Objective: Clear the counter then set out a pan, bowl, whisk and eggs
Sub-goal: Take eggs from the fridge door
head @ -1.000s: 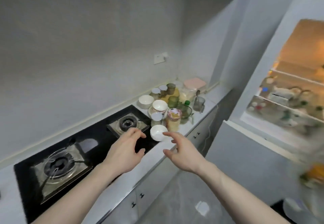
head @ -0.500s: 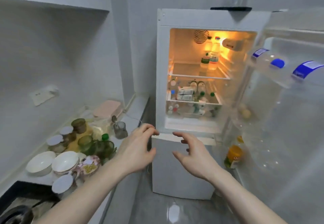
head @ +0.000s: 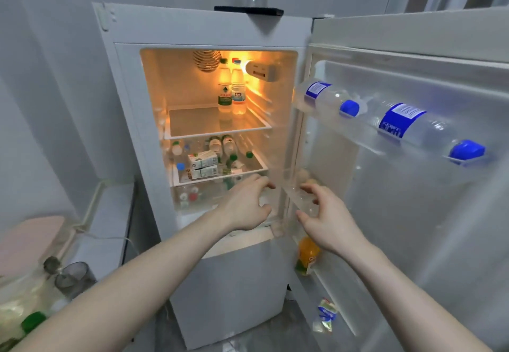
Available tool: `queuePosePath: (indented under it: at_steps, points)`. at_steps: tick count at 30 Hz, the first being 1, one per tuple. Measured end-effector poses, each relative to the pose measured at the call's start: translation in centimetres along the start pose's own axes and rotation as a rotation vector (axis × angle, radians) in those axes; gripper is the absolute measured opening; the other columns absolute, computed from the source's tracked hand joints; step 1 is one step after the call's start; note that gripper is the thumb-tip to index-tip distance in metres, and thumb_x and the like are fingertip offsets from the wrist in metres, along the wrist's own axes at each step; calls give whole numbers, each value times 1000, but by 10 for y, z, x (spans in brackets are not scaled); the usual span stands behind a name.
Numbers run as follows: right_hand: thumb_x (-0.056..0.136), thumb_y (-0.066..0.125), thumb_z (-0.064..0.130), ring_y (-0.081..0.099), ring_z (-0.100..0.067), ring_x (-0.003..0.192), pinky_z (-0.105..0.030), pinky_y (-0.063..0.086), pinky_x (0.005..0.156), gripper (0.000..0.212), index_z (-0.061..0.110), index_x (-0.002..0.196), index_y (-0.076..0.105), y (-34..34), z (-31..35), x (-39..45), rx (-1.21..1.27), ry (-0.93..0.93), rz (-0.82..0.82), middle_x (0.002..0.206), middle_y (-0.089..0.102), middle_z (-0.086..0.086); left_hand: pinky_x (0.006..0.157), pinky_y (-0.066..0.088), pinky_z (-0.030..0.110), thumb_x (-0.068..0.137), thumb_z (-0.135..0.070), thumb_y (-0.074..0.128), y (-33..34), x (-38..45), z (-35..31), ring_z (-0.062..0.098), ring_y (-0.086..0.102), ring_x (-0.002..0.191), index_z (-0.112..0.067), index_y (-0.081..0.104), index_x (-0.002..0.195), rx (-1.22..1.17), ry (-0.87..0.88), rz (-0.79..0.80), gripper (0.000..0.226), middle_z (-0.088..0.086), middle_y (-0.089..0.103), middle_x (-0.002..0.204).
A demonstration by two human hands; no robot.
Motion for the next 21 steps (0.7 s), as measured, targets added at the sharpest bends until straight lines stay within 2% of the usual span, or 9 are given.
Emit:
queuePosePath:
  at_steps: [6, 11, 15, 18, 21]
  points:
    - [87, 63, 16, 52, -27, 129, -35, 42, 108, 63, 18, 147, 46, -5, -22, 53, -138, 112, 21, 142, 54, -7, 97, 47, 34, 87, -29, 62, 28, 98, -25, 25, 57, 118, -19, 55, 135, -44, 36, 53, 50, 5, 59, 133]
    - [88, 58, 14, 59, -35, 119, -42, 50, 99, 45, 11, 132, 60, -1, -23, 83, -191, 136, 40, 129, 65, -13, 98, 50, 44, 88, -38, 45, 56, 146, -29, 32, 58, 117, -19, 59, 131, 22, 82, 159, 50, 8, 61, 129]
    - [89, 59, 15, 61, -37, 114, -37, 49, 87, 38, 10, 126, 62, 4, -28, 100, -287, 176, 95, 123, 68, -15, 98, 49, 43, 84, -26, 60, 71, 166, -24, 31, 57, 120, -24, 55, 136, 117, 148, 212, 52, 5, 57, 133]
    - [92, 57, 16, 64, -35, 110, -37, 50, 87, 33, 12, 124, 63, 13, -40, 111, -338, 227, 109, 120, 68, -13, 96, 49, 42, 85, -27, 62, 73, 178, -22, 31, 58, 118, -28, 56, 136, 171, 225, 192, 51, 4, 57, 132]
    - [91, 57, 18, 66, -32, 107, -37, 52, 89, 29, 13, 119, 64, 23, -52, 120, -352, 259, 59, 117, 69, -11, 88, 48, 39, 91, -31, 59, 76, 187, -22, 32, 59, 111, -29, 62, 127, 187, 271, 209, 36, 7, 56, 123]
Point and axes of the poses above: each hand's wrist, its own x-axis towards the middle knuckle, its own y-axis out of the palm, z = x × y, the point moved 5 cm from there along x, towards the middle knuckle
